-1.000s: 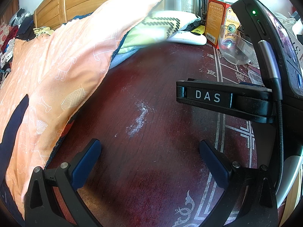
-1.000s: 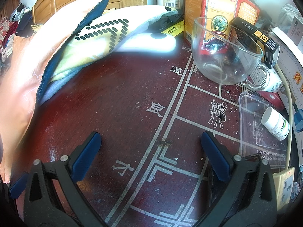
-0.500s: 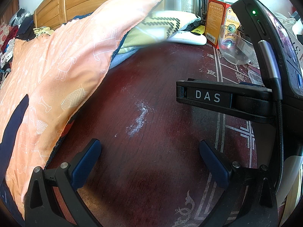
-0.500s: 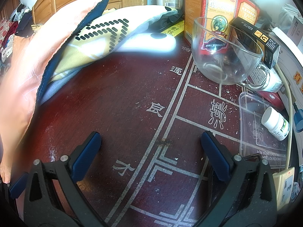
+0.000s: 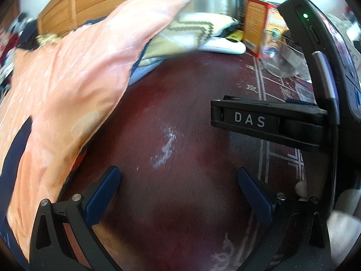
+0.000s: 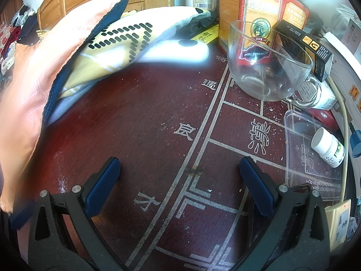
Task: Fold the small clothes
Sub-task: 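Carry both tools over to the navy jacket on the orange bed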
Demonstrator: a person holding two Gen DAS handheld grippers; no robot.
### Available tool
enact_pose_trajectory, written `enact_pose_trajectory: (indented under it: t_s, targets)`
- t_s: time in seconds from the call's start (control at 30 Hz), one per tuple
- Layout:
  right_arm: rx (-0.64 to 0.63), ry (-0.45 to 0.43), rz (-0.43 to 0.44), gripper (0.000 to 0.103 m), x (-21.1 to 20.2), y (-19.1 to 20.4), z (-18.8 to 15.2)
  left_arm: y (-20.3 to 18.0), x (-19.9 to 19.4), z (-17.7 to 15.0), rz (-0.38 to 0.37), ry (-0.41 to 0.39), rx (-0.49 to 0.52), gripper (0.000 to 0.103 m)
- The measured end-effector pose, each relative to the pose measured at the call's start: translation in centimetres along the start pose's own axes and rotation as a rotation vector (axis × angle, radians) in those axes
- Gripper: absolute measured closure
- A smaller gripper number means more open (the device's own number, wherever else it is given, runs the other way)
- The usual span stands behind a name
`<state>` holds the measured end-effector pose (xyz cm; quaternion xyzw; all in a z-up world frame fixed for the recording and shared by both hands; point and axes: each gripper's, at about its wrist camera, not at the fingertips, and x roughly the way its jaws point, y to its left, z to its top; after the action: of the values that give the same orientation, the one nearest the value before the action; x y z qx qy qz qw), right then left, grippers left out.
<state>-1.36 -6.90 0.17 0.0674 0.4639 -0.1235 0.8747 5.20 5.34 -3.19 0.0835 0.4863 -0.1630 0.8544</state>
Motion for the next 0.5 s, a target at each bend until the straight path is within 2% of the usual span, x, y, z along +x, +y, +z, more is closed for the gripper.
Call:
enact_pose_trajectory:
  t_s: [0.13,0.23,0.27,0.3,0.37,0.5]
  targets:
    - [-0.006,0.005,0.001,0.000,0.0,0.1,0.1,0.5,0.8,0.2,-0.059,0.042,0.092,0.000]
    - [-0.029,0.028,0.014,0.000,0.2,0.8,0.5,1.0,-0.1,0.2,-0.149,0.001,0.103,0.000]
    - [-0.036,0.030,0.021,0.000,0.2,0.9,0.5,1.6,-0.9,0.0,-0.141,-0.017,0.100,0.000]
    - [-0.040,0.028,0.039,0.000,0.2,1.3,0.5,2.6,-2.1,-0.2,-0.138,-0.043,0.090,0.000]
    - [-0.028,0.001,0.125,0.000,-1.0,1.6,0.5,5.1,-5.9,-0.8,-0.186,-0.119,0.035,0.000]
    - [-0.100,-0.152,0.209,0.000,-8.1,3.5,0.5,10.3,-15.8,-3.4,-0.156,-0.340,-0.055,0.000]
